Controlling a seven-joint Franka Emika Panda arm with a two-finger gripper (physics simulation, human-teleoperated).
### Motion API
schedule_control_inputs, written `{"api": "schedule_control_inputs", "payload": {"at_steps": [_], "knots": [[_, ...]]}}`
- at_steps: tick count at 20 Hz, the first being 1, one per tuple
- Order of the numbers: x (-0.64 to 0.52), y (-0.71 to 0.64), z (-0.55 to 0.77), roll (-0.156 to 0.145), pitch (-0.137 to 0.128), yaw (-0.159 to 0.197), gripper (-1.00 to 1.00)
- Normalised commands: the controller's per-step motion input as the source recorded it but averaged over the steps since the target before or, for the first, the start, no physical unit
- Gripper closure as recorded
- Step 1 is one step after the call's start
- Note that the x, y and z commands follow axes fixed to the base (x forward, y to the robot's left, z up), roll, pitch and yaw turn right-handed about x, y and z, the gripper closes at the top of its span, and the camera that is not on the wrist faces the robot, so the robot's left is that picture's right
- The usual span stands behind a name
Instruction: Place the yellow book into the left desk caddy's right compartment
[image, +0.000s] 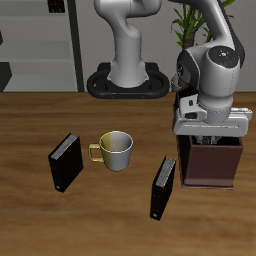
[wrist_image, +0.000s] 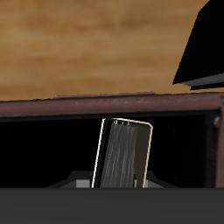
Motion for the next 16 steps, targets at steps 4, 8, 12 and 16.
{"api": "schedule_control_inputs", "payload": {"at_steps": [4, 8, 12, 16], "knots": [[-0.02, -0.05, 0.02, 0.007, 0.018, 0.003, -1.00], [-0.01, -0.14, 0.09, -0.011, 0.037, -0.039, -1.00], [-0.11, -0.17, 0.22, 0.021, 0.013, -0.011, -1.00], [-0.21, -0.29, 0.25, 0.029, 0.026, 0.012, -1.00]]}}
